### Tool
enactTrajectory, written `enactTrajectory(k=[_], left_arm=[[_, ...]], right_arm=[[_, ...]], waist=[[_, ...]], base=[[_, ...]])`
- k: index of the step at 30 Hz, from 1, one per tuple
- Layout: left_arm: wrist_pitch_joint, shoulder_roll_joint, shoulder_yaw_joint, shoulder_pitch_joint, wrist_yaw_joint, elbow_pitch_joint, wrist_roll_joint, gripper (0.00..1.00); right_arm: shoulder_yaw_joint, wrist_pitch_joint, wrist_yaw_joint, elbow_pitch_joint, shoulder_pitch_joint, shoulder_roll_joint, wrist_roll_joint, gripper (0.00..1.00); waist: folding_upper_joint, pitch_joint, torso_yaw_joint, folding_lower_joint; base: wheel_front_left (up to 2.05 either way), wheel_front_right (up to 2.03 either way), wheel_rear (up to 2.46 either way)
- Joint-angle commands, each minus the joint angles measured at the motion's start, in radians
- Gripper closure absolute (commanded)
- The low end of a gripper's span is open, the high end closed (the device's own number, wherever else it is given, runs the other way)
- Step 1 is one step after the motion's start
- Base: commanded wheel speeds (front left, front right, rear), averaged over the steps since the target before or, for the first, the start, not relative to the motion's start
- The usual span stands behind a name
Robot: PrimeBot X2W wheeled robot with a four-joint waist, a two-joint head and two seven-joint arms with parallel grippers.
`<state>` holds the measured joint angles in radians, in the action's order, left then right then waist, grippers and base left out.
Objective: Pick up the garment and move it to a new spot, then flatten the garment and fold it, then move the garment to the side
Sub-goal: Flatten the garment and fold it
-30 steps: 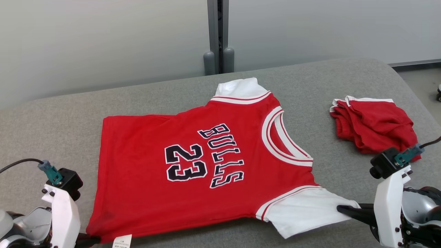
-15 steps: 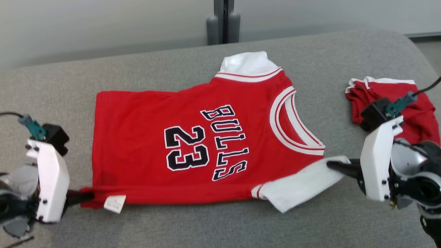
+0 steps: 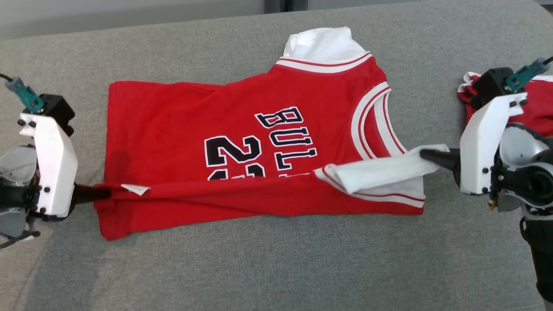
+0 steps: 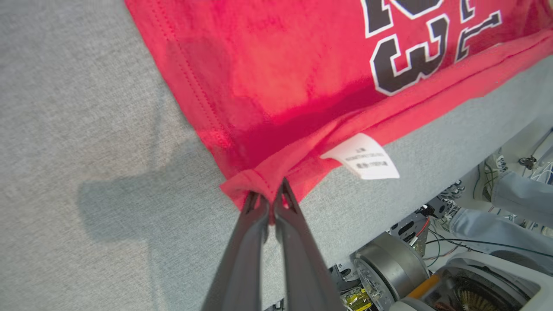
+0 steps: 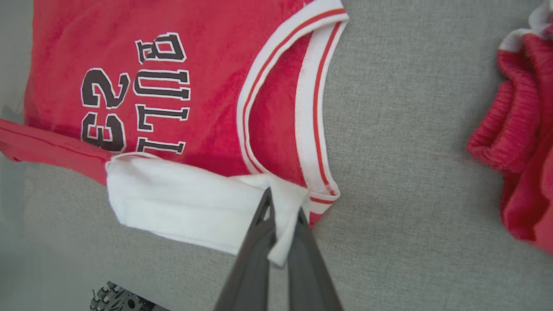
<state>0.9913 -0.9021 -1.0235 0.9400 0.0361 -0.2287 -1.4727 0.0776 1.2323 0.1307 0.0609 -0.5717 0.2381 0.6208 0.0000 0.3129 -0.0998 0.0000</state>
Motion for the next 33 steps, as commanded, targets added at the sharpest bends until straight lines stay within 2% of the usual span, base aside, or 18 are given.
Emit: enactTrajectory(k=[1,9,17,18,19,20,21,22,27,33], left_arm=[[0.0,0.006,0.003,0.018,0.007,-0.013,0.008,1.0],[-0.024,0.057,0.01,0.057,0.037,-0.105,0.028,1.0],[-0.033,0.08,-0.001,0.067,0.061,-0.168,0.048,1.0],[-0.035,0.085,-0.003,0.066,0.061,-0.176,0.048,1.0],[-0.037,0.089,-0.005,0.065,0.065,-0.184,0.049,1.0],[-0.046,0.093,-0.004,0.064,0.067,-0.191,0.054,0.86],[-0.063,0.098,-0.001,0.065,0.068,-0.197,0.061,0.29],[-0.074,0.104,-0.002,0.062,0.069,-0.206,0.066,0.02],[-0.128,0.115,0.003,0.043,0.081,-0.229,0.081,0.0],[-0.277,0.109,0.022,0.0,0.091,-0.21,0.111,0.0]], right_arm=[[-0.005,-0.015,0.0,0.014,-0.016,-0.003,-0.012,1.0],[0.022,-0.113,0.0,0.107,-0.087,-0.034,-0.045,1.0],[0.087,-0.242,0.0,0.201,-0.14,-0.024,-0.032,1.0],[0.096,-0.255,0.0,0.216,-0.142,-0.021,-0.029,0.96],[0.105,-0.272,0.0,0.231,-0.148,-0.019,-0.027,0.7],[0.11,-0.294,0.0,0.241,-0.154,-0.018,-0.026,0.18],[0.116,-0.312,0.0,0.253,-0.156,-0.016,-0.025,0.0],[0.127,-0.332,0.0,0.263,-0.157,-0.013,-0.019,0.0],[0.157,-0.508,0.0,0.277,-0.159,0.013,0.021,0.0],[0.189,-0.779,0.0,0.289,-0.114,0.059,0.047,0.0]], waist=[[0.0,0.01,-0.003,0.0],[0.0,0.045,-0.013,0.0],[0.0,0.047,-0.019,0.0],[0.0,0.044,-0.018,0.0],[0.0,0.04,-0.018,0.0],[0.0,0.036,-0.017,0.0],[0.0,0.031,-0.017,0.0],[0.0,0.025,-0.016,0.0],[0.0,-0.02,-0.012,0.0],[0.0,-0.097,-0.009,0.0]], base=[[0.0,0.0,0.0],[0.0,0.0,0.0],[0.0,0.0,0.0],[0.0,0.0,0.0],[0.0,0.0,0.0],[0.0,0.0,0.0],[0.0,0.0,0.0],[0.0,0.0,0.0],[0.0,0.0,0.0],[0.0,0.0,0.0]])
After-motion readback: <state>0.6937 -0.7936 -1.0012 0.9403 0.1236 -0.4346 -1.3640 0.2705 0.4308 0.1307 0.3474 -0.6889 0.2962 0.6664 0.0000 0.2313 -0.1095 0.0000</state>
